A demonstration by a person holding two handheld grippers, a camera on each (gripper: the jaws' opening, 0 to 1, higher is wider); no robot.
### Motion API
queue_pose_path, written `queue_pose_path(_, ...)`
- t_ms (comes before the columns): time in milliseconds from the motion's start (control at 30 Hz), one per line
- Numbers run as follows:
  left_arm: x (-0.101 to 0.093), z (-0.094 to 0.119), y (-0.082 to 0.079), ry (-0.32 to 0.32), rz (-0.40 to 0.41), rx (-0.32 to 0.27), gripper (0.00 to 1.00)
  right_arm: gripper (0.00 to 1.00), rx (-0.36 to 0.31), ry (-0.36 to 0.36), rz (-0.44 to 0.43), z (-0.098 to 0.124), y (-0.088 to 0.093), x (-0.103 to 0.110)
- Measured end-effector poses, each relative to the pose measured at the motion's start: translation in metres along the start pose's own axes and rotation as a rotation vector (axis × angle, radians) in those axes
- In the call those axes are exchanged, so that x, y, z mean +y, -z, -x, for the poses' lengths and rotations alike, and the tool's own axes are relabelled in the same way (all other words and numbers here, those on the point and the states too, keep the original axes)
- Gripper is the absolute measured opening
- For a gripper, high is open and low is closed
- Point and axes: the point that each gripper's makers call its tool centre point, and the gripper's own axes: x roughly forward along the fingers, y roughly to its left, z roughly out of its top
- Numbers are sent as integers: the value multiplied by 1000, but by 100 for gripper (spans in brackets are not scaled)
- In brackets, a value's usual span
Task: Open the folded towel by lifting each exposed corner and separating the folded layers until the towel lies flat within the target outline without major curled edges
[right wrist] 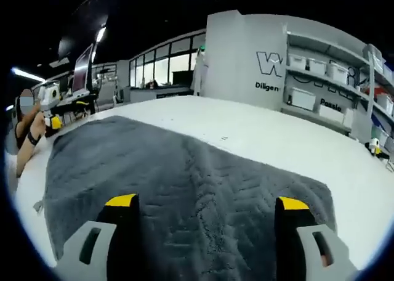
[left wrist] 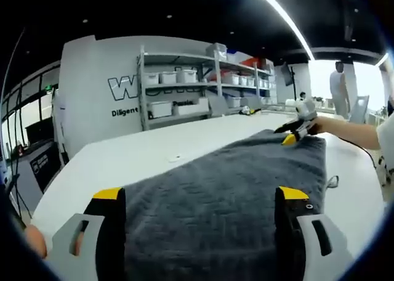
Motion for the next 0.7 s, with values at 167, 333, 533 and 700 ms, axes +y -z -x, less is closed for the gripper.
queue_pose_path(167,4,0,1,-11,3,5,99,93,20,-23,-39,-6,9,-3)
queue_pose_path(333,6,1,2,-15,5,7,99,92,6,-36,-64,-8,12,-4)
queue_pose_path(533,8,-1,6,-23,9,19,99,90,-23,-26,-150,-10,2,-27)
queue_pose_path(700,9,-1,7,-26,10,24,99,86,4,13,-122,-13,4,-43)
